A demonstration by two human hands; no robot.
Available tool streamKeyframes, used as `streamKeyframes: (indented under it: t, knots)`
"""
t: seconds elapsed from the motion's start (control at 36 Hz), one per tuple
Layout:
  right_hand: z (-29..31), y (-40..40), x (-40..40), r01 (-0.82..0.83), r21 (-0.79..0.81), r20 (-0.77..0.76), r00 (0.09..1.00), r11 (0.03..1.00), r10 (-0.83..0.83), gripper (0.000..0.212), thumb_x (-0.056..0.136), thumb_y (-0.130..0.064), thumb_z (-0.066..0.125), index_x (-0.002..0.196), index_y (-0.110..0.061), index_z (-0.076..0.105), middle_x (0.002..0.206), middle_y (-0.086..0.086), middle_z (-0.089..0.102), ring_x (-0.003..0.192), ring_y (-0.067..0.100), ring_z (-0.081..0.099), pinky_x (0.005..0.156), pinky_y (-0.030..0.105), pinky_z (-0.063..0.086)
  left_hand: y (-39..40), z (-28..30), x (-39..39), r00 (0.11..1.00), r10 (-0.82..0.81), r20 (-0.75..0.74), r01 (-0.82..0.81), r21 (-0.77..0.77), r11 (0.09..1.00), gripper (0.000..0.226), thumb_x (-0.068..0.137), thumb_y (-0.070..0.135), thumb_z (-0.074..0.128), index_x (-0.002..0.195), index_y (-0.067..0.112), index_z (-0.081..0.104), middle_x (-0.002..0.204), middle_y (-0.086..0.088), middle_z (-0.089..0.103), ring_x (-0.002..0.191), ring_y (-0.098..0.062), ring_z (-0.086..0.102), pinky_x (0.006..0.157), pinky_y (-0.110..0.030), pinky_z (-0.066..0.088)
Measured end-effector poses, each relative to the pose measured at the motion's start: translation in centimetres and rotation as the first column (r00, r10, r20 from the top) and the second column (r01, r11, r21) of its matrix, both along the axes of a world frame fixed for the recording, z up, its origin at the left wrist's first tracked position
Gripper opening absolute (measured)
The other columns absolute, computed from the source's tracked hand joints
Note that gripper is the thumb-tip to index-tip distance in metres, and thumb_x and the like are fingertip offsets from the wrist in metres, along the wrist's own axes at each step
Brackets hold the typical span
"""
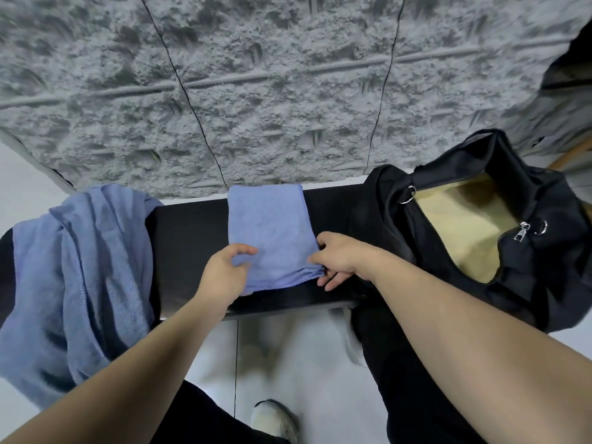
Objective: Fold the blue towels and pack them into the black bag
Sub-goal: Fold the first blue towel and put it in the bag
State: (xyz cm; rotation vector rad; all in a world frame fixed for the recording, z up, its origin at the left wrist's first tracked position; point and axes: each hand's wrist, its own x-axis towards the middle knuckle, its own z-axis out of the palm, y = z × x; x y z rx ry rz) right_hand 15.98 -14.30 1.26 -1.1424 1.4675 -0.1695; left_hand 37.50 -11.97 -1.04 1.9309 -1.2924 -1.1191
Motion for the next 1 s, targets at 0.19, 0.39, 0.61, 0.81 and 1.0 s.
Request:
streamKeyframes:
  t: [0.19, 0.39, 0.61, 0.81, 1.0]
  knots:
    - [-0.5, 0.6, 0.9, 0.069, -0.119, -0.057, 0.995, 0.99, -0.076, 0.03, 0.096, -0.017, 0.057, 0.117, -0.014, 0.035, 0.082, 0.011, 0.058, 0.057, 0.017, 0.054, 0.052, 0.034, 0.058, -0.3, -1.0, 0.0, 0.991, 0.052, 0.125, -0.044, -0.061, 0.997, 0.031, 0.095, 0.007, 0.045, 0.095, 0.032, 0.063, 0.105, -0.018, 0.055, 0.051, -0.017, 0.047, 0.049, -0.025, 0.042]
    - [-0.4, 2.3, 0.4, -0.014, -0.23, -0.21, 0.977, 0.973, -0.036, 0.033, 0.094, -0.02, 0.061, 0.107, -0.017, 0.032, 0.078, 0.011, 0.063, 0.057, 0.019, 0.057, 0.052, 0.032, 0.058, 2.1, -0.6, 0.4, 0.926, -0.169, 0.339, 0.192, -0.036, 0.981, 0.018, 0.099, 0.015, 0.046, 0.106, 0.03, 0.054, 0.11, 0.001, 0.039, 0.058, -0.026, 0.053, 0.056, -0.03, 0.046]
    - [-0.2, 4.6, -0.1, -0.132, -0.192, -0.248, 0.965, 0.973, 0.082, 0.016, 0.094, -0.019, 0.055, 0.093, -0.018, 0.039, 0.072, 0.009, 0.065, 0.052, 0.017, 0.055, 0.055, 0.031, 0.055, 3.1, -0.4, 0.8, 0.779, -0.398, 0.485, 0.425, 0.06, 0.903, 0.016, 0.096, 0.011, 0.047, 0.097, 0.027, 0.049, 0.103, 0.005, 0.034, 0.054, -0.017, 0.039, 0.046, -0.015, 0.033]
    - [0.1, 4.9, -0.3, -0.425, -0.381, -0.549, 0.818, 0.821, 0.169, 0.012, 0.089, -0.027, 0.056, 0.096, -0.022, 0.047, 0.089, -0.003, 0.057, 0.08, 0.022, 0.055, 0.062, 0.033, 0.041, 4.4, -0.6, 1.1, 0.553, -0.169, 0.816, 0.64, -0.286, 0.713, 0.012, 0.073, 0.02, 0.062, 0.084, 0.023, 0.062, 0.104, -0.002, 0.051, 0.09, -0.025, 0.046, 0.072, -0.035, 0.034]
    - [-0.9, 5.5, 1.7, -0.668, -0.57, -0.584, 0.739, 0.478, 0.337, 0.026, 0.084, -0.04, 0.064, 0.106, -0.025, 0.061, 0.101, -0.005, 0.056, 0.099, 0.018, 0.049, 0.09, 0.034, 0.043, 5.0, -0.8, 0.2, 0.448, -0.428, 0.785, 0.805, -0.146, 0.574, 0.029, 0.077, 0.054, 0.05, 0.088, 0.029, 0.058, 0.089, 0.012, 0.053, 0.076, -0.014, 0.053, 0.065, -0.025, 0.035]
